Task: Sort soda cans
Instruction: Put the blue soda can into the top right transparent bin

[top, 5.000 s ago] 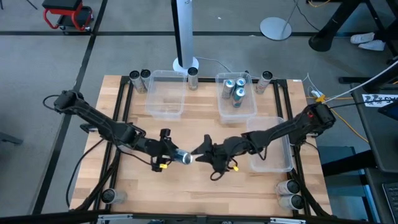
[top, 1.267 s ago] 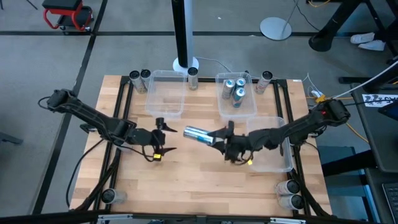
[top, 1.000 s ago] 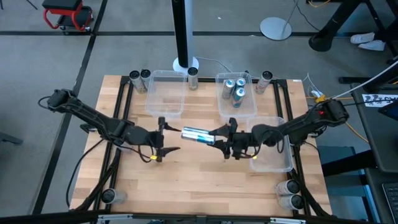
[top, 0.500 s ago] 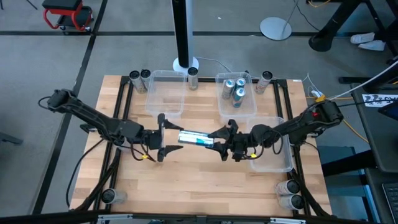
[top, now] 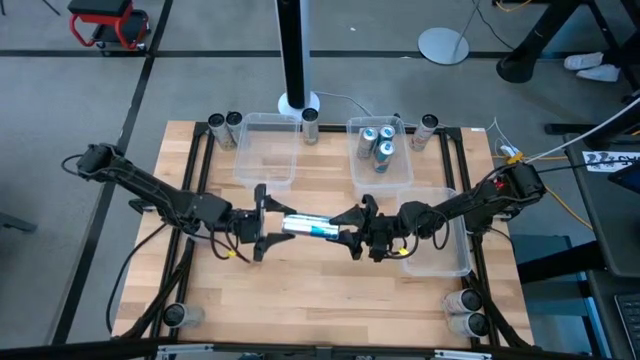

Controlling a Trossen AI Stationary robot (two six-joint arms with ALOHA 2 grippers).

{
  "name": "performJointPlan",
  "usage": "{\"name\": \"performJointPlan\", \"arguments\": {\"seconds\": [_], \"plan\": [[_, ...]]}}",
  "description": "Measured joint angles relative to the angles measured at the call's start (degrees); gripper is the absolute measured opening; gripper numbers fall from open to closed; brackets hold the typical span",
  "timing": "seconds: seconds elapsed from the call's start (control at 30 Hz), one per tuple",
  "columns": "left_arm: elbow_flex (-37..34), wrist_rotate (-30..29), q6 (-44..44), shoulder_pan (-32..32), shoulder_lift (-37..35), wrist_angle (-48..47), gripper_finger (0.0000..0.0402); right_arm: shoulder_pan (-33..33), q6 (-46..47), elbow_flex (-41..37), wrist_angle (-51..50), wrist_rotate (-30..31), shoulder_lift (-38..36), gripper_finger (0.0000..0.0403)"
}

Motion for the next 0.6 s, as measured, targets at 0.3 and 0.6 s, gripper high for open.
{"name": "performJointPlan", "arguments": {"seconds": [0.3, 0.6], "plan": [[0.00, 0.04, -1.02, 0.02, 0.00, 0.40, 0.0230, 0.04, -0.13, 0.00, -0.34, 0.16, 0.00, 0.0266], [2.95, -7.06, -7.27, -0.33, -1.98, -8.24, 0.0233, 1.18, -3.33, -0.04, -4.59, -0.31, -5.81, 0.0362]]}}
